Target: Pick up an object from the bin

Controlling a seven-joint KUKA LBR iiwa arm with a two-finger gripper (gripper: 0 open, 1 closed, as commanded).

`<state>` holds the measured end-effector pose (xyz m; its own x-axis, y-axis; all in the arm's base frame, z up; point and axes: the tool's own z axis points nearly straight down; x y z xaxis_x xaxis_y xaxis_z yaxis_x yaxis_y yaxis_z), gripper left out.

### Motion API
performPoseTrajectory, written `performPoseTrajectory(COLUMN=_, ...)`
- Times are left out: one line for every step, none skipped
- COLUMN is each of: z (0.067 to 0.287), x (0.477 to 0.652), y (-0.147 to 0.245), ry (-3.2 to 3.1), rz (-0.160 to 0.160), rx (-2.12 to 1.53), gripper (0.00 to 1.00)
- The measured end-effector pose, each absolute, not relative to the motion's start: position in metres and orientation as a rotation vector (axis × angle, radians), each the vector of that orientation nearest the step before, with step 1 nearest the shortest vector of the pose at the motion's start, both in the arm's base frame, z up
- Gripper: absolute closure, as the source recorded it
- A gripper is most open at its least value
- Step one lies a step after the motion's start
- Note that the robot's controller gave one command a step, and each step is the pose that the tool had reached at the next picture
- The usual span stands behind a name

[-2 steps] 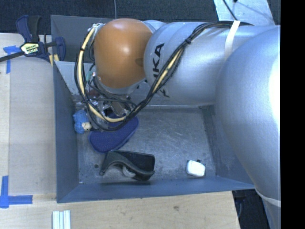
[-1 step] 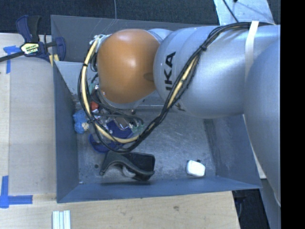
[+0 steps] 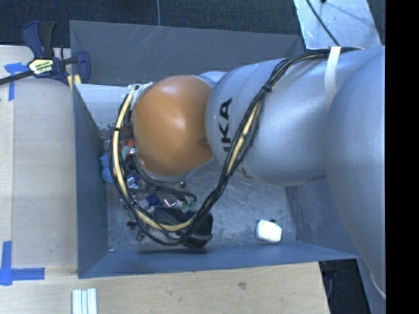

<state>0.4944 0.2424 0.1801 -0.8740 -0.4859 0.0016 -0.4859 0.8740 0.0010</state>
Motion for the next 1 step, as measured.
performPoseTrajectory(z=0.1935, x=0.5068, y=0.2279, ry=-2.851, rz=-0.001, rx=1.334, gripper=1.0)
